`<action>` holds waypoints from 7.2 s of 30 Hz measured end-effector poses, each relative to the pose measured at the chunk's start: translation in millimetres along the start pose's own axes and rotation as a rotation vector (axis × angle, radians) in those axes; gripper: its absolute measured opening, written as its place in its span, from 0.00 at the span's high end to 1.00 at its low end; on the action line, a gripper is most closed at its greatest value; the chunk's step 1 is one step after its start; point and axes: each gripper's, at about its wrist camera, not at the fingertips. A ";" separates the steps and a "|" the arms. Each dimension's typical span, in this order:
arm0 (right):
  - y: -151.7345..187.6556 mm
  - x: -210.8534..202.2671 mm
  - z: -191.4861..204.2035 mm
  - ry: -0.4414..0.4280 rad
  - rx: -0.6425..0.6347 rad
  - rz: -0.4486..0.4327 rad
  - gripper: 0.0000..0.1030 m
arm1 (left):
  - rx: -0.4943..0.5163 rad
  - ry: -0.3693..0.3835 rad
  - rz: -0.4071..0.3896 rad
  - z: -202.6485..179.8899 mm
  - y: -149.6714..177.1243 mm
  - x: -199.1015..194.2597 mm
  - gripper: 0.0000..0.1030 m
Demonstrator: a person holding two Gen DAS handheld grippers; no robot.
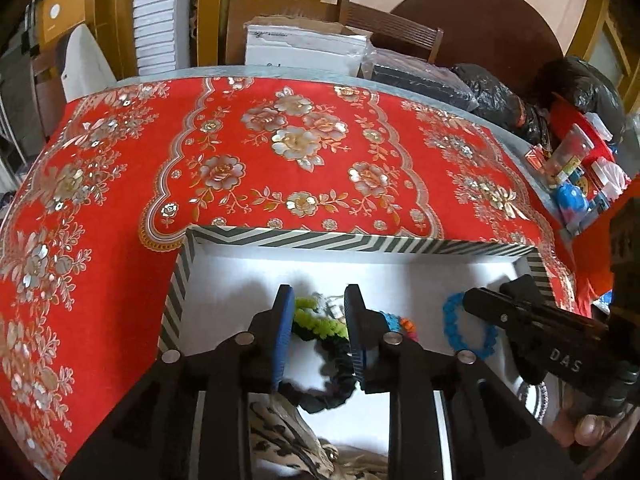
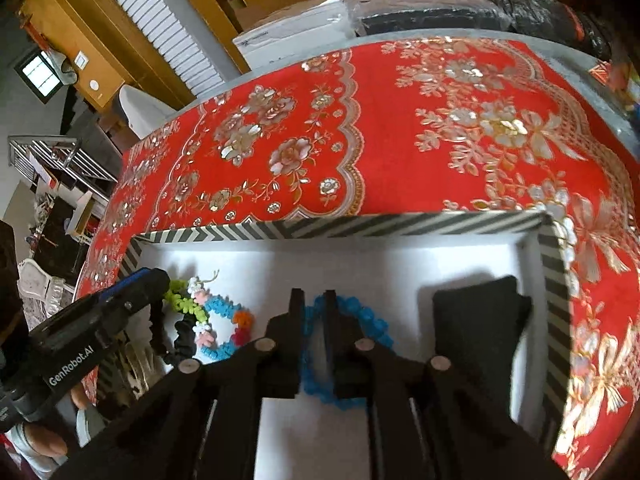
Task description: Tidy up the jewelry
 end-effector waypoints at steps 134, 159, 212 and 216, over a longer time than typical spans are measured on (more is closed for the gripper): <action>156.5 -181.4 0.6 -0.002 -0.275 -0.236 0.91 | 0.122 0.147 0.010 -64.9 130.1 -151.7 0.98; 111.1 -191.6 -1.7 0.054 -0.253 -0.286 0.91 | 0.253 0.048 -0.079 -115.2 55.8 -123.0 0.98; 72.3 -37.6 -10.9 0.167 -0.228 -0.016 0.78 | 0.038 -0.035 0.051 -39.9 58.2 -8.6 0.67; 78.0 -51.3 -9.9 0.150 -0.220 -0.038 0.72 | 0.052 -0.046 0.031 -45.9 59.5 -13.5 0.65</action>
Point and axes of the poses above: each gripper's, at about its wrist camera, not at the fingertips, and x roughly the way its jaws point, z to its left, y to its underside, and after that the axes turned 12 degrees about y, right-handed
